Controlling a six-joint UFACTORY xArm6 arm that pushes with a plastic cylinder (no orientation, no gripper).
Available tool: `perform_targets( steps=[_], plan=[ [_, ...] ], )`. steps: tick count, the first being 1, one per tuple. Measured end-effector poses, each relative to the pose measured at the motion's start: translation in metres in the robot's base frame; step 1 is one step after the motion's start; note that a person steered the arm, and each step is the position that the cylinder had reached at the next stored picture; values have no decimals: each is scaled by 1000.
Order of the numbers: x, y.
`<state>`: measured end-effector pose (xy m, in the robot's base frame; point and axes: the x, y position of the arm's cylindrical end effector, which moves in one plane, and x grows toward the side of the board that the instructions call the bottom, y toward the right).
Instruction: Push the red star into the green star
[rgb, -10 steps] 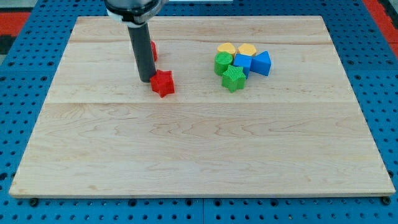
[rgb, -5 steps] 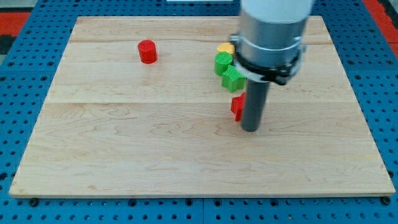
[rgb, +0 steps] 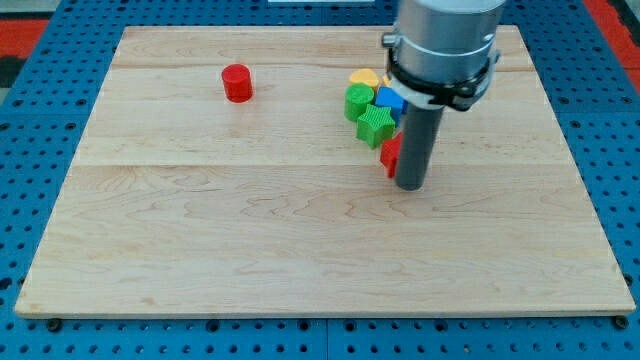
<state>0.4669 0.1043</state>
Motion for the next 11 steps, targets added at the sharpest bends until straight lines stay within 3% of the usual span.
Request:
perform_targets(
  steps=[1,3,4,6,7,8,10,11],
  plan=[
    [-1,35],
    [5,-19],
    [-21,-18],
    [-29,57],
    [-52,62],
    [-34,73],
    [-43,-41],
    [-44,-32]
  ],
)
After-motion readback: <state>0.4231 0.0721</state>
